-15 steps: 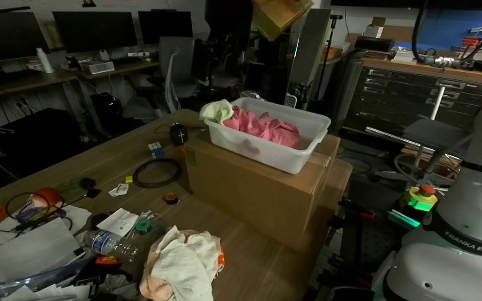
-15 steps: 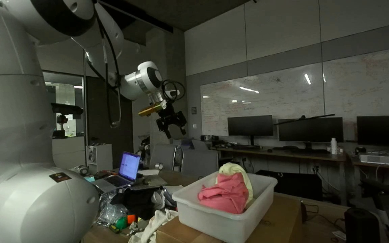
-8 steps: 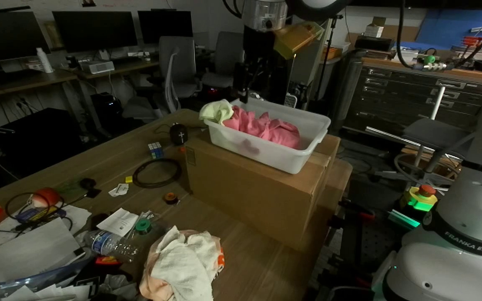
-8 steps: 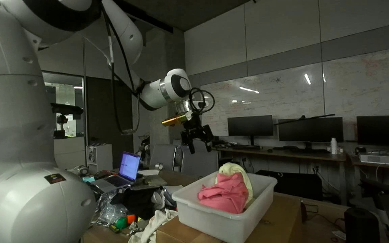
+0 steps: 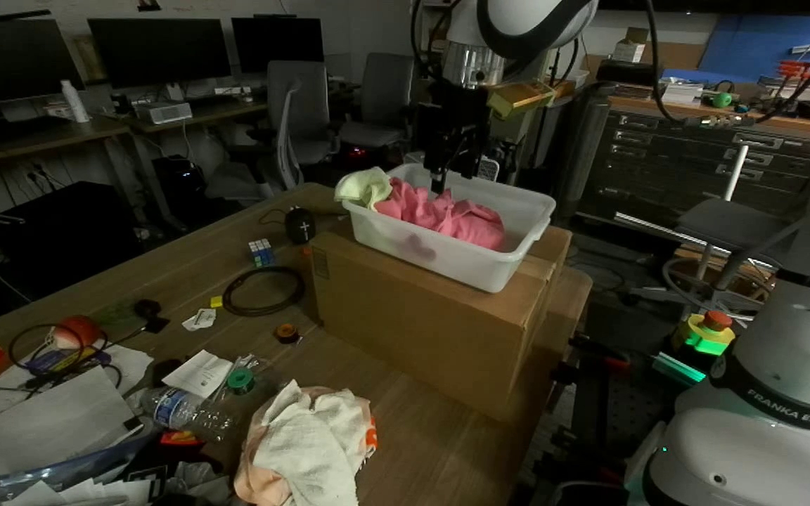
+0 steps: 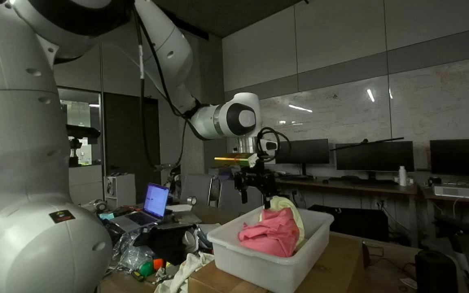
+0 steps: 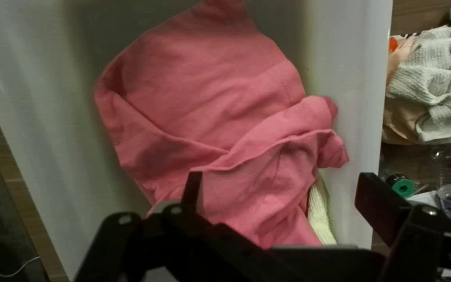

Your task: Pick up the clothes from the container and put them on the table.

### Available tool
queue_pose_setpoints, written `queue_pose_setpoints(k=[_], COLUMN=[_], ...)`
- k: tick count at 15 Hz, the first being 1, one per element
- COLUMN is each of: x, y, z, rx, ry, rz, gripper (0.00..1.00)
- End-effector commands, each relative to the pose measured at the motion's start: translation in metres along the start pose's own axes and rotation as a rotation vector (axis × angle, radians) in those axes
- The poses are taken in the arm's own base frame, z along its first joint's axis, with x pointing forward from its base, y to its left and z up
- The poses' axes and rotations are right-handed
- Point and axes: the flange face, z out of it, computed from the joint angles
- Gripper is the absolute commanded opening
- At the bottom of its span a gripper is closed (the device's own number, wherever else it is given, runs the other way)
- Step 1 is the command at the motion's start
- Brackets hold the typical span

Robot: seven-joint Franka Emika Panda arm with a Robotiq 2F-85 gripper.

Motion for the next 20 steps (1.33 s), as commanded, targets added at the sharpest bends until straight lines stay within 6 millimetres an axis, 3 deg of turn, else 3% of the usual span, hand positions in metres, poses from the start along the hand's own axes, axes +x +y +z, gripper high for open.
queue_pose_setpoints(k=[1, 10, 20], x=[0.007, 0.01, 0.013], y=[0.012, 0.013, 0.016], z=[0.021, 0.068, 0.093], rx=[0.086, 0.004, -0.071], ry=[-0.031, -0.077, -0.033], rz=[0.013, 0.055, 0.103], gripper=[1.0, 1.0, 1.0])
